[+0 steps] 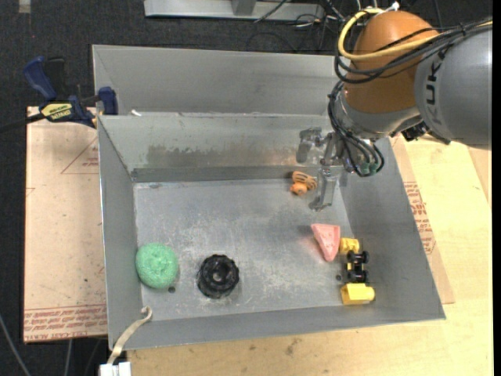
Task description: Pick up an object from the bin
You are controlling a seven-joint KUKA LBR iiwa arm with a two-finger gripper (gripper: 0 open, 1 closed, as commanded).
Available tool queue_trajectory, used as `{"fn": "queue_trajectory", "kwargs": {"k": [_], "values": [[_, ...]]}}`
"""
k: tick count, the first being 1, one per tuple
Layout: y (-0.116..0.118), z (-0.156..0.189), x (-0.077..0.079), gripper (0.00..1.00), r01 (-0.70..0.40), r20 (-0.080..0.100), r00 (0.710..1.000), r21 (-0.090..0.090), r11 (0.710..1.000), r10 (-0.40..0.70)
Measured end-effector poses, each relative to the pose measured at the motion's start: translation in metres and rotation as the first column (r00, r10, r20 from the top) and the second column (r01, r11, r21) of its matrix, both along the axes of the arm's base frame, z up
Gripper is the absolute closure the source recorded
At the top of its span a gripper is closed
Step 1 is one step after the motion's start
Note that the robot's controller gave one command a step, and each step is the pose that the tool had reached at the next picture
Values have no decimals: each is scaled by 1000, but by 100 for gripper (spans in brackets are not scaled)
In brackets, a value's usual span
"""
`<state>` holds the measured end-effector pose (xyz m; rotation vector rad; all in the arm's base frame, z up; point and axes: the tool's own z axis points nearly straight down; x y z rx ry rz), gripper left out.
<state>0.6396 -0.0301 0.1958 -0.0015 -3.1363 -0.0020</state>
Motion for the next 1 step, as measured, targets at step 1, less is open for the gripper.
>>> {"fn": "queue_trajectory", "kwargs": {"k": [1], "values": [[0, 5, 1, 0, -1, 8, 1000, -1, 1000, 1]]}}
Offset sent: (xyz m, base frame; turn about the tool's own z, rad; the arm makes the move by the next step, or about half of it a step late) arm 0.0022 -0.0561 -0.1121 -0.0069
